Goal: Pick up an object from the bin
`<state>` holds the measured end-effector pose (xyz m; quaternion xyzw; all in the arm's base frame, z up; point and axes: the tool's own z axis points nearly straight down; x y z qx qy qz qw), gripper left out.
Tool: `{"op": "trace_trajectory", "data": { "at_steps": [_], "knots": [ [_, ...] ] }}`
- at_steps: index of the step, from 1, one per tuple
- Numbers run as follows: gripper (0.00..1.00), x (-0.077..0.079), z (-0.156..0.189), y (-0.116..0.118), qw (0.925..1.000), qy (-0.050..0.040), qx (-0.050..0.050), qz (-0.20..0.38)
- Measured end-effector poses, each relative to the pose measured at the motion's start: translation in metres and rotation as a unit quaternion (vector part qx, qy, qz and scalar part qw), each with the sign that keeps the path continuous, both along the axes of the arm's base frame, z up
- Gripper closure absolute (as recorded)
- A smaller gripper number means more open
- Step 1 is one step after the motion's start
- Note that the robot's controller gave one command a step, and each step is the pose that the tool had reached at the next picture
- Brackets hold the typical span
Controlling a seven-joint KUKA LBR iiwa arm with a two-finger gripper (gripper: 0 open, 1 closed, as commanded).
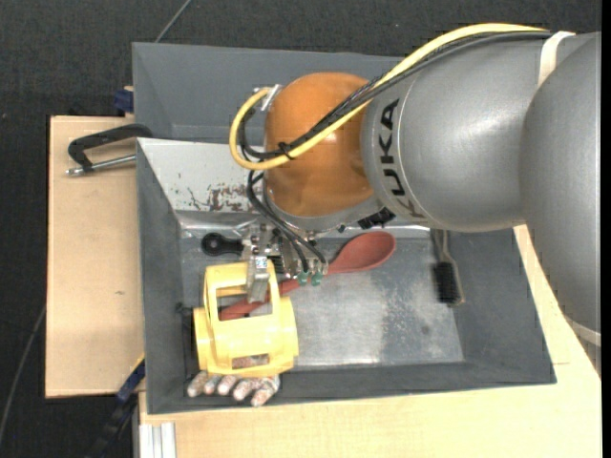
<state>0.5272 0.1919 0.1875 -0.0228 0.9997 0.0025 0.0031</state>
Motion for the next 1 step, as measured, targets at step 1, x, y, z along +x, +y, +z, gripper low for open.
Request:
{"op": "trace_trajectory", "data": {
  "at_steps": [1],
  "knots": [
    [1.0, 0.0187, 0.069, 0.0026, 1.0, -0.0021, 0.001, 0.0]
  ]
}}
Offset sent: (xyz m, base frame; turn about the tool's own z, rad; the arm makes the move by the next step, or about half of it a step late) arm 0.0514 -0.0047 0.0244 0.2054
